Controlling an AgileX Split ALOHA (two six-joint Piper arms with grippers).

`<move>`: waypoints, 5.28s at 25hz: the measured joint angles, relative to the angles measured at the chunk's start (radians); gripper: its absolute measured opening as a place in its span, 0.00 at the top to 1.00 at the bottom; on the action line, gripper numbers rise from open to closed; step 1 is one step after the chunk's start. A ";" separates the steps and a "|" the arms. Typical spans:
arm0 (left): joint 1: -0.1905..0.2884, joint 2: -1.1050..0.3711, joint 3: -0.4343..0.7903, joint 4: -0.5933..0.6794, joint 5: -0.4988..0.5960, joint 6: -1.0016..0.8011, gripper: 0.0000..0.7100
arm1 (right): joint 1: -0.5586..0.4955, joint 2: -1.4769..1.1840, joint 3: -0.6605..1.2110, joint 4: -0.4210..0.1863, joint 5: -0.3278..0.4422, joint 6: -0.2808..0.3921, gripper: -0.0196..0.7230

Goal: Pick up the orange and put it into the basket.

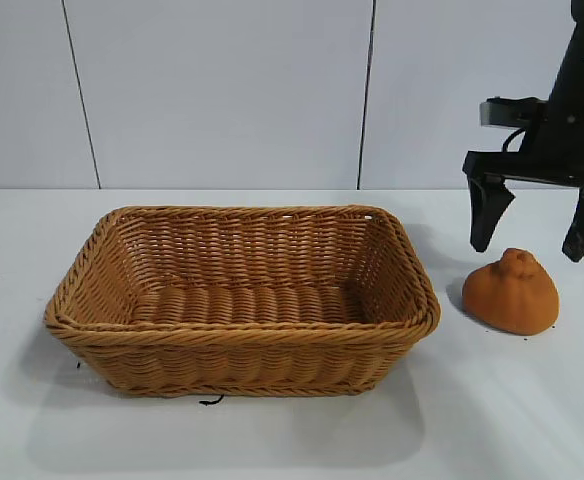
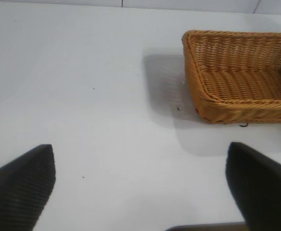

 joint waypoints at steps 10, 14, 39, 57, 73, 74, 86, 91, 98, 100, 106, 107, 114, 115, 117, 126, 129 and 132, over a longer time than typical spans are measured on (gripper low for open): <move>0.000 0.000 0.000 0.000 0.000 0.000 0.02 | 0.000 0.084 0.000 0.000 -0.010 0.000 0.04; 0.000 0.000 0.000 0.000 0.000 0.000 0.02 | 0.000 0.093 0.000 0.000 -0.022 0.000 0.04; 0.000 0.000 0.000 0.000 0.000 0.000 0.02 | 0.000 -0.201 -0.007 -0.023 0.118 -0.023 0.84; 0.000 0.000 0.000 0.000 0.000 0.000 0.02 | 0.345 -0.258 -0.007 0.058 0.014 -0.031 0.84; 0.000 0.000 0.000 0.003 0.000 0.000 0.02 | 0.601 -0.017 -0.005 0.025 -0.277 0.037 0.84; 0.000 0.000 0.000 0.003 0.000 0.000 0.02 | 0.605 0.004 -0.005 0.025 -0.287 0.037 0.84; 0.000 0.000 0.000 0.003 0.000 0.000 0.02 | 0.613 0.028 -0.017 0.021 -0.308 0.037 0.09; 0.000 0.000 0.000 0.003 0.000 0.000 0.02 | 0.613 0.009 -0.177 -0.012 -0.114 0.045 0.04; 0.000 0.000 0.000 0.003 0.000 0.001 0.02 | 0.604 0.007 -0.464 -0.103 0.135 0.085 0.04; 0.000 0.000 0.000 0.003 0.000 0.001 0.02 | 0.587 0.003 -0.507 -0.116 0.145 0.085 0.04; 0.000 0.000 0.000 0.003 0.000 0.001 0.02 | 0.507 0.000 -0.518 -0.149 0.159 0.085 0.04; 0.000 0.000 0.000 0.003 0.000 0.001 0.02 | 0.489 0.000 -0.518 -0.156 0.159 0.085 0.04; 0.000 0.000 0.000 0.003 0.000 0.001 0.02 | 0.277 0.000 -0.518 -0.195 0.159 0.085 0.04; 0.000 0.000 0.000 0.003 0.000 0.001 0.02 | 0.244 0.000 -0.518 -0.198 0.159 0.085 0.04; 0.000 0.000 0.000 0.003 0.000 0.001 0.02 | 0.189 0.000 -0.518 -0.198 0.159 0.085 0.04; 0.000 0.000 0.000 0.003 0.000 0.001 0.02 | 0.053 -0.033 -0.420 -0.200 0.157 0.085 0.04; 0.000 0.000 0.000 0.003 0.000 0.001 0.02 | 0.052 -0.098 -0.285 -0.196 0.156 0.085 0.04; 0.000 0.000 0.000 0.003 0.000 0.001 0.02 | 0.052 -0.200 -0.127 -0.167 0.155 0.085 0.04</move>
